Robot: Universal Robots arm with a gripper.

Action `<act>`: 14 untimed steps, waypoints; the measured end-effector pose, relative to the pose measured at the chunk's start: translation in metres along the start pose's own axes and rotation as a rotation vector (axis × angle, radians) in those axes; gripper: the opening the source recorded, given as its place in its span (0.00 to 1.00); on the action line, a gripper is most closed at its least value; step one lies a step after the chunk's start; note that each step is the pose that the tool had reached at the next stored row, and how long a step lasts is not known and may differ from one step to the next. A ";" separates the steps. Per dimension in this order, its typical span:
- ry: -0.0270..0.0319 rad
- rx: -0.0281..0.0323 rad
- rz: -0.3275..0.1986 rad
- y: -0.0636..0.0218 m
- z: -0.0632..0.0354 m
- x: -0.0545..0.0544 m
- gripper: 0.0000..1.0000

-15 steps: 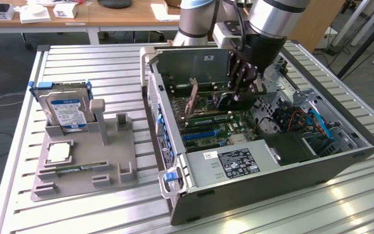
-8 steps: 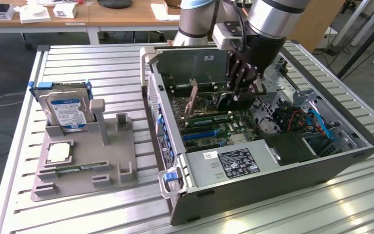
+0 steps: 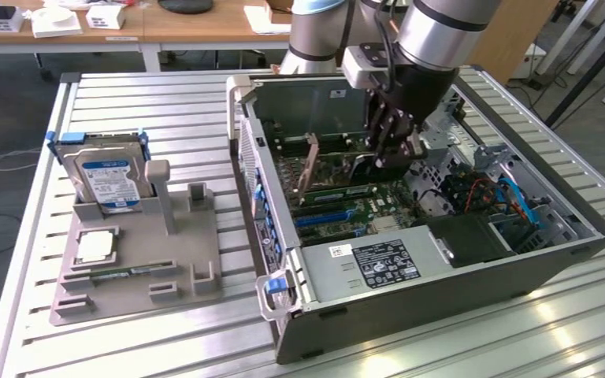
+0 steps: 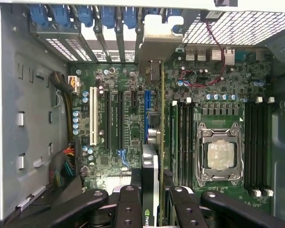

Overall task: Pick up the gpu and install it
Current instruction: 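Insert the gpu into the slot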

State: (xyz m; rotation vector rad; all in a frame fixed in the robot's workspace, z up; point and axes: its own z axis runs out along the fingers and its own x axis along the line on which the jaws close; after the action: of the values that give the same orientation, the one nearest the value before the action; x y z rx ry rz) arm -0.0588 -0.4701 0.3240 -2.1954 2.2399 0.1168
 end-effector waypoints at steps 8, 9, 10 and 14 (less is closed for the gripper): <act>-0.0025 -0.0002 -0.003 0.0016 0.0042 0.002 0.27; -0.0025 -0.0002 -0.003 0.0016 0.0042 0.002 0.27; -0.0026 -0.0002 -0.003 0.0016 0.0043 0.002 0.27; -0.0028 -0.0001 -0.003 0.0016 0.0074 0.003 0.27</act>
State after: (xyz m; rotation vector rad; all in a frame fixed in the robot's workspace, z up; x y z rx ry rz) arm -0.0609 -0.4724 0.3166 -2.1967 2.2357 0.1200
